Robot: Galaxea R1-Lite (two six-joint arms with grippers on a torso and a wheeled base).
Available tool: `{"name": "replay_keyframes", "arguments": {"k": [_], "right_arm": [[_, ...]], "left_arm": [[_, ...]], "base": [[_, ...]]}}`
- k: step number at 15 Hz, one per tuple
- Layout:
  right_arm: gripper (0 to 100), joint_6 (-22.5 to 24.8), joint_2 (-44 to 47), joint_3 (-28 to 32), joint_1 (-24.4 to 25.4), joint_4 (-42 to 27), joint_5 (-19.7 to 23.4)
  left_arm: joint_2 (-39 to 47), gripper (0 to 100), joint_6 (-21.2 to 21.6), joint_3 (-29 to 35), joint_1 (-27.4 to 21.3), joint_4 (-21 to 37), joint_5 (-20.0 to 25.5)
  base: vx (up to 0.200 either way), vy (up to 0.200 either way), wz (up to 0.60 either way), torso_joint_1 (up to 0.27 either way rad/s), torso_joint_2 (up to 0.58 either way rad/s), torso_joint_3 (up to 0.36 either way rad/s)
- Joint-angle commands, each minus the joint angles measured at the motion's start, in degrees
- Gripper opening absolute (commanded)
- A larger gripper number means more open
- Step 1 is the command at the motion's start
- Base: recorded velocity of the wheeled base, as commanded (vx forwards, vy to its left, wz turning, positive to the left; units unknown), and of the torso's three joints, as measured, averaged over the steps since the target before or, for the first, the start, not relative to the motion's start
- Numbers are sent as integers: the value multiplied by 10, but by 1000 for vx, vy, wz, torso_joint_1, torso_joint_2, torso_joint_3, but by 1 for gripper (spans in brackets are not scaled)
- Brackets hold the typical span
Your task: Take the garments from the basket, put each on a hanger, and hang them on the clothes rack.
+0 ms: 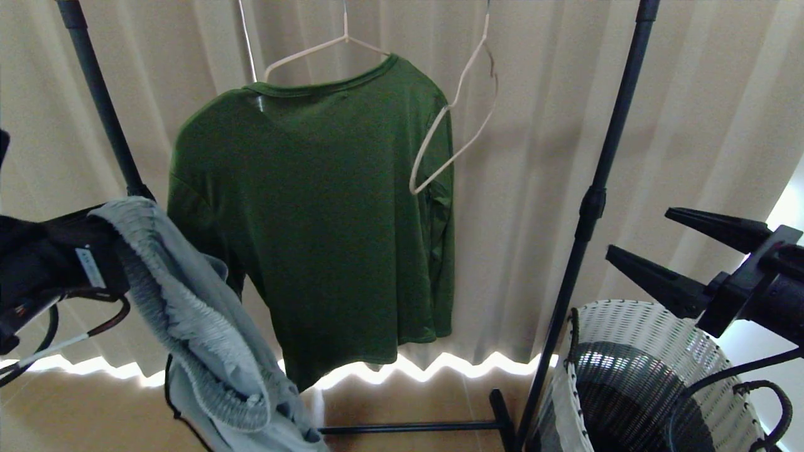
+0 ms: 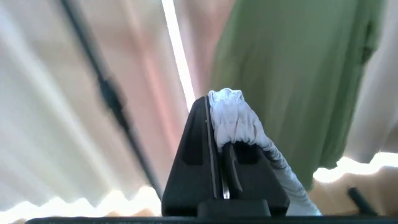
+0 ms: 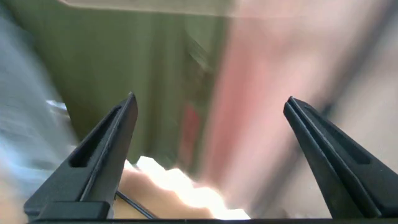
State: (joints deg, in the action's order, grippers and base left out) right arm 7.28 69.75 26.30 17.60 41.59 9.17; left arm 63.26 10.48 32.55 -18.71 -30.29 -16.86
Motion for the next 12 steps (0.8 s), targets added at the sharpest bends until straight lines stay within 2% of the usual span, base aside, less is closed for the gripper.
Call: {"name": "replay_keyframes", "arguments": {"k": [1,3,5,9,12], "right_arm": [[100,7,-4,-33,-24,5,-13],[100,8,-26,-70,-27,16,-63],[100,7,-36,-78,-27,16,-84],[100,7,-35,-121,-39,16,-90],[100,20,-32,-114,-50,16,-92]], "left_arm": [[-63,0,-5,-49,15,-1,2],[-106,0,-28,-99,15,-1,6],[-110,0,-37,-103,17,0,19],[-101,0,-38,-111,25,0,22],[-78,0,-38,-103,29,-2,36]], "base": [[0,0,0,0,0,0],[0,0,0,0,0,0],[0,0,0,0,0,0],[0,0,0,0,0,0],[0,0,0,0,0,0]]}}
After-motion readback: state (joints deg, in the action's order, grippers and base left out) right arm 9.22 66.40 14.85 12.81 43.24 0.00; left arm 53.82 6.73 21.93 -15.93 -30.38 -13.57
